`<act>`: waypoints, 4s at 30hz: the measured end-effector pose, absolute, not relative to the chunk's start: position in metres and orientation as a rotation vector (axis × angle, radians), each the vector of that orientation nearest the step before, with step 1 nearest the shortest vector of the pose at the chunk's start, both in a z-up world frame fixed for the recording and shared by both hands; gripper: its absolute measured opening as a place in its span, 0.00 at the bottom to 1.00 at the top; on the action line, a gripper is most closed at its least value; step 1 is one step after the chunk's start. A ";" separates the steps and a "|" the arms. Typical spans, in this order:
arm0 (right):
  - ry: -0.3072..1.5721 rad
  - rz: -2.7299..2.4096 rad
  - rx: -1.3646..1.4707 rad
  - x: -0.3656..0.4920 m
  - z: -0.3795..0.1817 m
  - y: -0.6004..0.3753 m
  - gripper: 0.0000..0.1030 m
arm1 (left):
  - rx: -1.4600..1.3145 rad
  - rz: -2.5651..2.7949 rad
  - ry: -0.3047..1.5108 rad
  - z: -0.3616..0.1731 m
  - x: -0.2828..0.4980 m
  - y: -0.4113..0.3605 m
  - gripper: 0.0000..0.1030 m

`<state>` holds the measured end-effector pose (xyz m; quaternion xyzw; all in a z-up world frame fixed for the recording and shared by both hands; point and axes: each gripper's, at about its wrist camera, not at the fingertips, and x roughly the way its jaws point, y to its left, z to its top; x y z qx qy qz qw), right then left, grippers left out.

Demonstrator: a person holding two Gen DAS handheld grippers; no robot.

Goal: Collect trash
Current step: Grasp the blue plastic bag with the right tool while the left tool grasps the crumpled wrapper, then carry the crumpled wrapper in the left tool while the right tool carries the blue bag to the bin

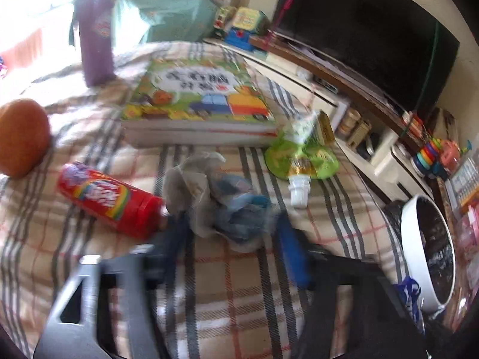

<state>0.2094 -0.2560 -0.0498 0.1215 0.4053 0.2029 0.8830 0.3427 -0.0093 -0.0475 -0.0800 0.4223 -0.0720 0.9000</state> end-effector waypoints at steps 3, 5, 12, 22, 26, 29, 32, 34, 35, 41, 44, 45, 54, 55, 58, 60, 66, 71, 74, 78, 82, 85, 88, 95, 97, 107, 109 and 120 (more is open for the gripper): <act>0.840 0.423 0.247 0.207 -0.050 -0.254 0.32 | -0.151 -0.163 0.848 -0.045 0.334 -0.010 0.30; 0.835 0.424 0.248 0.207 -0.050 -0.254 0.32 | -0.167 -0.178 0.850 -0.042 0.324 -0.007 0.26; 0.825 0.419 0.249 0.204 -0.048 -0.255 0.32 | -0.229 -0.274 0.904 -0.039 0.263 0.007 0.26; 0.869 0.420 0.217 0.210 -0.050 -0.247 0.43 | -0.308 -0.387 1.010 -0.047 0.202 0.029 0.34; 0.849 0.420 0.243 0.207 -0.046 -0.252 0.76 | -0.302 -0.273 0.939 -0.041 0.198 0.026 0.47; 0.808 0.401 0.233 0.202 -0.040 -0.255 0.77 | -0.303 -0.234 0.909 -0.041 0.201 0.021 0.50; 0.817 0.402 0.205 0.206 -0.041 -0.249 0.77 | -0.300 -0.205 0.891 -0.047 0.205 0.012 0.50; 0.827 0.405 0.189 0.208 -0.043 -0.244 0.77 | -0.287 -0.185 0.877 -0.052 0.206 0.009 0.50; 0.831 0.404 0.176 0.208 -0.043 -0.241 0.75 | -0.270 -0.175 0.870 -0.052 0.206 0.006 0.50; 0.826 0.384 0.127 0.204 -0.046 -0.235 0.36 | -0.203 -0.171 0.857 -0.051 0.203 0.004 0.35; 0.816 0.383 0.135 0.201 -0.043 -0.238 0.34 | -0.186 -0.190 0.861 -0.047 0.199 -0.001 0.32; 0.816 0.388 0.141 0.200 -0.042 -0.239 0.33 | -0.171 -0.194 0.862 -0.046 0.196 -0.005 0.32; 0.781 0.402 0.195 0.177 -0.025 -0.252 0.32 | -0.095 -0.257 0.859 -0.036 0.175 -0.035 0.32; 0.775 0.400 0.200 0.175 -0.023 -0.254 0.32 | -0.091 -0.264 0.859 -0.036 0.173 -0.039 0.32; 0.757 0.394 0.226 0.168 -0.013 -0.264 0.32 | -0.075 -0.287 0.863 -0.034 0.168 -0.049 0.32; 0.744 0.388 0.239 0.163 -0.008 -0.270 0.32 | -0.067 -0.303 0.864 -0.033 0.165 -0.055 0.32; 0.726 0.366 0.270 0.152 0.000 -0.286 0.32 | -0.036 -0.349 0.863 -0.028 0.155 -0.072 0.32; 0.720 0.344 0.290 0.144 0.000 -0.298 0.32 | -0.034 -0.397 0.863 -0.023 0.149 -0.085 0.32; 0.720 0.327 0.305 0.140 -0.002 -0.308 0.32 | -0.047 -0.425 0.867 -0.021 0.146 -0.091 0.32; 0.721 0.300 0.322 0.135 -0.003 -0.322 0.32 | -0.041 -0.450 0.869 -0.019 0.146 -0.101 0.32; 0.712 0.276 0.325 0.131 -0.001 -0.331 0.32 | -0.033 -0.483 0.869 -0.015 0.148 -0.115 0.32; 0.707 0.254 0.333 0.129 0.000 -0.341 0.32 | -0.019 -0.511 0.862 -0.011 0.149 -0.127 0.32; 0.702 0.226 0.350 0.128 0.002 -0.354 0.32 | -0.012 -0.538 0.859 -0.008 0.151 -0.137 0.32; 0.693 0.186 0.362 0.126 0.004 -0.374 0.32 | 0.005 -0.581 0.844 0.000 0.156 -0.156 0.32; 0.695 0.181 0.367 0.126 0.004 -0.377 0.32 | 0.007 -0.588 0.841 0.002 0.157 -0.159 0.32; 0.690 0.165 0.376 0.127 0.005 -0.387 0.32 | 0.018 -0.599 0.828 0.011 0.165 -0.170 0.32; 0.690 0.161 0.379 0.128 0.005 -0.390 0.32 | 0.022 -0.601 0.824 0.013 0.167 -0.173 0.32; 0.699 0.148 0.373 0.135 0.005 -0.396 0.32 | 0.043 -0.621 0.818 0.019 0.179 -0.193 0.32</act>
